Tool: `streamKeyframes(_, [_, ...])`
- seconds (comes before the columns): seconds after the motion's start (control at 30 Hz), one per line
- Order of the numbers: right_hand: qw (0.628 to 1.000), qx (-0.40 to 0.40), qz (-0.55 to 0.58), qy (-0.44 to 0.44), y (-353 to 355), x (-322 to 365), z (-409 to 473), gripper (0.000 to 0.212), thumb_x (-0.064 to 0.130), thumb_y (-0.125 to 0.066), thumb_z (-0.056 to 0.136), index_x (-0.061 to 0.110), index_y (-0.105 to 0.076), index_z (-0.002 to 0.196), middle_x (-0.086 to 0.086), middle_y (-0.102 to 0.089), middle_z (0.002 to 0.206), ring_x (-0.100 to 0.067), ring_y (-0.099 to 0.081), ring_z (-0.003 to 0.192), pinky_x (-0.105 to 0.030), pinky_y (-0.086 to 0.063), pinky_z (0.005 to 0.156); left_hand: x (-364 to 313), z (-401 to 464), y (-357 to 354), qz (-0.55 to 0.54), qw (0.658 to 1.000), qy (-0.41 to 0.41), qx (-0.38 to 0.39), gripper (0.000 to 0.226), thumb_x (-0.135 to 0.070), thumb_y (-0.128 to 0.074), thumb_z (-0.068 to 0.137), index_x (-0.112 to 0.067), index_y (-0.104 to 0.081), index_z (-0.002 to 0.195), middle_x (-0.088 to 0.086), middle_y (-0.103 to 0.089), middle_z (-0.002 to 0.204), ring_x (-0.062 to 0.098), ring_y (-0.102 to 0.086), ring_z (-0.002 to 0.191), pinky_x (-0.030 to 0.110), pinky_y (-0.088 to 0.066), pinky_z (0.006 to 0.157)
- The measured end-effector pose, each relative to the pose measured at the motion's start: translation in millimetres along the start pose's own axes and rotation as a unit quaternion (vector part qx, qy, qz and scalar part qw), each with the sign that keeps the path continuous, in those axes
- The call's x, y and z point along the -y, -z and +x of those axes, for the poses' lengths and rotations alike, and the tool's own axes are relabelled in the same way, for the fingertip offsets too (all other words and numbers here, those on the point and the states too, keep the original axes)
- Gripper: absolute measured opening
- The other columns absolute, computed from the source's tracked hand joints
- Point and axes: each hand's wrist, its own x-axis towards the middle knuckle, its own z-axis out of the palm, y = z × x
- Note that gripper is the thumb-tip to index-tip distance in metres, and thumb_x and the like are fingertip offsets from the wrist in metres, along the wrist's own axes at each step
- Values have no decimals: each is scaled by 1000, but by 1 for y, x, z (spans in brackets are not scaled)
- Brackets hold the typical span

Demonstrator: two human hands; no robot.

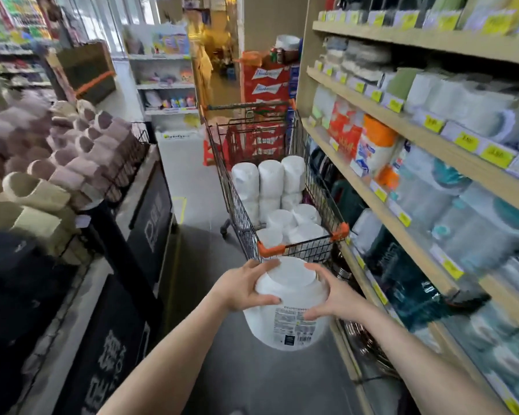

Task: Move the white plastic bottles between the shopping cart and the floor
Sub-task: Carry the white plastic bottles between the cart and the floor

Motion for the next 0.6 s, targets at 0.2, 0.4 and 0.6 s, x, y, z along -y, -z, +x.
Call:
streamKeyframes(0.2, [998, -61, 34, -1, 41, 34, 106, 91, 0, -86, 59, 31, -35, 129, 15, -45, 116, 5, -49, 97, 0, -40, 70, 62, 116, 69, 13, 998, -67, 14, 93, -86, -40, 62, -45, -21, 144, -5, -40, 140, 22, -52, 119, 36, -45, 96])
streamKeyframes(0.4, [992, -124, -5, 1, 89, 25, 190, 97, 44, -88, 41, 61, -29, 116, 9, -39, 133, -14, -44, 121, -35, -42, 103, 95, 225, 95, -3, 991, -129, 39, 89, -85, -43, 67, -46, -19, 143, 3, -39, 138, 26, -54, 113, 40, -45, 97])
streamKeyframes(0.6, [987, -157, 7, 21, 142, 14, 281, 99, 45, -87, 41, 64, -29, 118, 8, -38, 136, -13, -41, 127, -35, -36, 108, 118, 336, 118, 10, 986, -158, 47, 82, -77, -49, 74, -42, -21, 143, 8, -39, 138, 30, -49, 115, 38, -41, 98])
